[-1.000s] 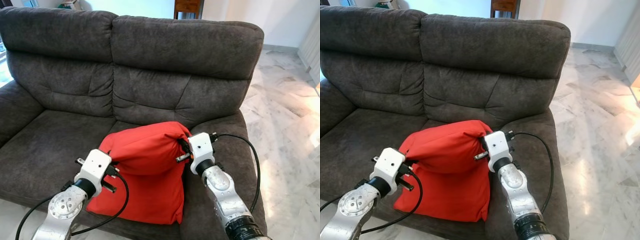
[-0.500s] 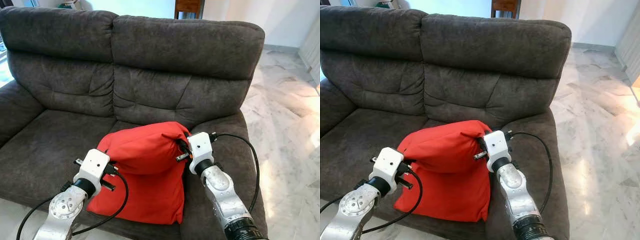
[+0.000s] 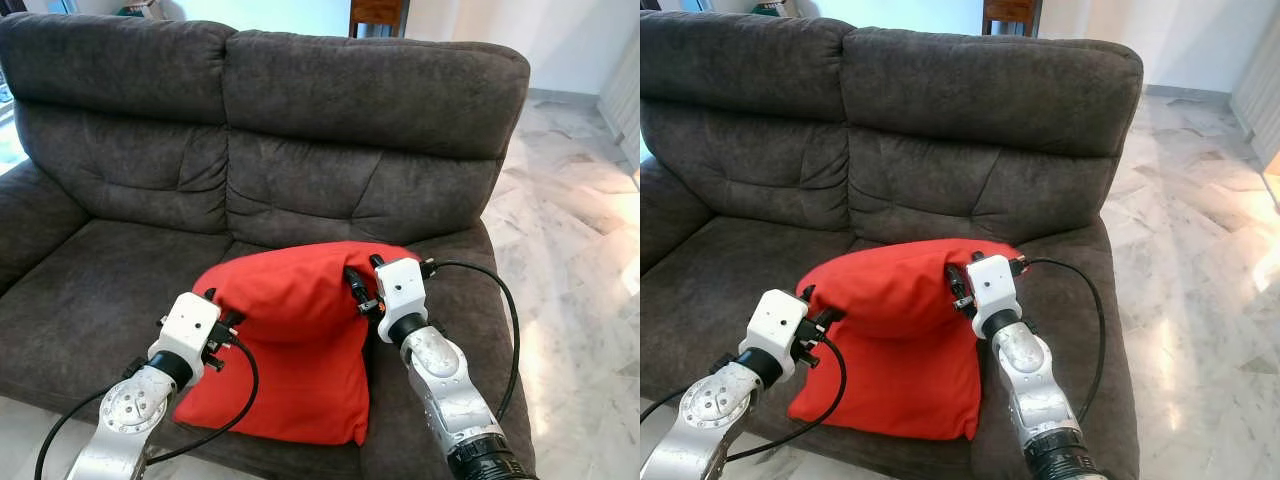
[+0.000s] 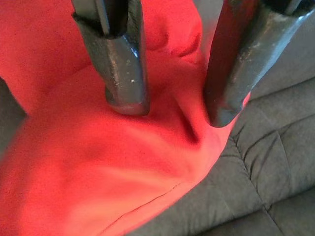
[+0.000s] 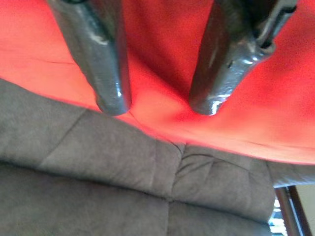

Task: Move the pillow to the sofa from floor

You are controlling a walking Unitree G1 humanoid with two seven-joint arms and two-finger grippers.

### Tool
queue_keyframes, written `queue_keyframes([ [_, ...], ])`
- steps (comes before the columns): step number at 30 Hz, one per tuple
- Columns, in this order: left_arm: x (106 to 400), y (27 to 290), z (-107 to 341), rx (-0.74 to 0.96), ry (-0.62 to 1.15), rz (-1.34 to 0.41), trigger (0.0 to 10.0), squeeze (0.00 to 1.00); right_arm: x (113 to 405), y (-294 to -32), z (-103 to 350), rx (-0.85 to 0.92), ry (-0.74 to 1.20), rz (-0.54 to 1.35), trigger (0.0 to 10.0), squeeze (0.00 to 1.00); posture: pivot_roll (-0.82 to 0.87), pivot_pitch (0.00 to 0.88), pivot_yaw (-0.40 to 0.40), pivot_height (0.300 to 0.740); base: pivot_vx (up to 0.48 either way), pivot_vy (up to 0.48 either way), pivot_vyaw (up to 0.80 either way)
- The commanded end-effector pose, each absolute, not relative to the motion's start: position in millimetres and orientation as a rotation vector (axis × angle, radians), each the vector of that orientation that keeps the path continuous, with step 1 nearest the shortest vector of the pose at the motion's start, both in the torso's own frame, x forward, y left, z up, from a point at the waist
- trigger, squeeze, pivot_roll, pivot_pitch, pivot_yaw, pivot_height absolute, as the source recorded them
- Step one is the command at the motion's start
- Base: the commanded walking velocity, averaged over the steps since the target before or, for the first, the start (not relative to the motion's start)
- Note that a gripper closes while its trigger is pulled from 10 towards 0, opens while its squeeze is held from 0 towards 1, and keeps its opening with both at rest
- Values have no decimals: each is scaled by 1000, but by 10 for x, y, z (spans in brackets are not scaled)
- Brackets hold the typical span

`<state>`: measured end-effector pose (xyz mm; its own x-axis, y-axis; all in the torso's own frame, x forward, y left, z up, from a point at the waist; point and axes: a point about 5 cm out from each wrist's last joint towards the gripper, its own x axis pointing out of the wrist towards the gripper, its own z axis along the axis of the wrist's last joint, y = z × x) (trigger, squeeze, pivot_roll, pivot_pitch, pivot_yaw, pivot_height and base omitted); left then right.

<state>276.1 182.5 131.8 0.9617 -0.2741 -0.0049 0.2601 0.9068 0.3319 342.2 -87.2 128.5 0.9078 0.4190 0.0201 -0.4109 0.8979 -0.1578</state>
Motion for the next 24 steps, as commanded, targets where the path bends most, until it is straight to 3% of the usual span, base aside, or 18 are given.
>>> queue_keyframes([
  [1,2756,1842,1296,359,-37,-275,10000,1000,3396,-853,1288,-133,-56,436,10000,1000,61,130,10,740,0,0,0],
  [6,2789,1892,1330,382,-52,-242,10000,1000,3373,-907,1296,-136,-59,413,10000,1000,64,130,9,740,0,0,0],
  [7,2796,1908,1332,395,-49,-233,10000,0,3375,-942,1290,-134,-54,395,10000,835,64,129,8,740,0,0,0],
  [8,2796,1908,1332,395,-49,-233,10000,0,3375,-942,1290,-134,-54,395,10000,835,64,129,8,740,0,0,0],
  [9,2804,1952,1305,410,-35,-222,10000,0,3382,-1071,1248,-98,-27,330,10000,0,65,130,8,740,0,0,0],
  [14,2721,2152,984,404,64,-197,10000,0,3276,-1428,1010,-77,62,199,10000,0,48,129,10,740,0,0,0],
  [19,2613,2312,621,351,206,-155,10000,0,2944,-2043,473,-73,258,-28,10000,0,39,117,24,740,0,0,0],
  [20,2613,2312,621,351,206,-155,10000,0,2944,-2043,473,-73,258,-28,10000,0,39,117,24,740,0,0,0],
  [21,2562,2345,446,314,278,-136,10000,0,2742,-2323,221,-36,357,-177,10000,0,26,107,30,740,0,0,0],
  [24,2496,2336,260,311,353,-146,10000,0,2496,-2539,-25,1,462,-315,10000,0,21,102,35,740,0,0,0],
])
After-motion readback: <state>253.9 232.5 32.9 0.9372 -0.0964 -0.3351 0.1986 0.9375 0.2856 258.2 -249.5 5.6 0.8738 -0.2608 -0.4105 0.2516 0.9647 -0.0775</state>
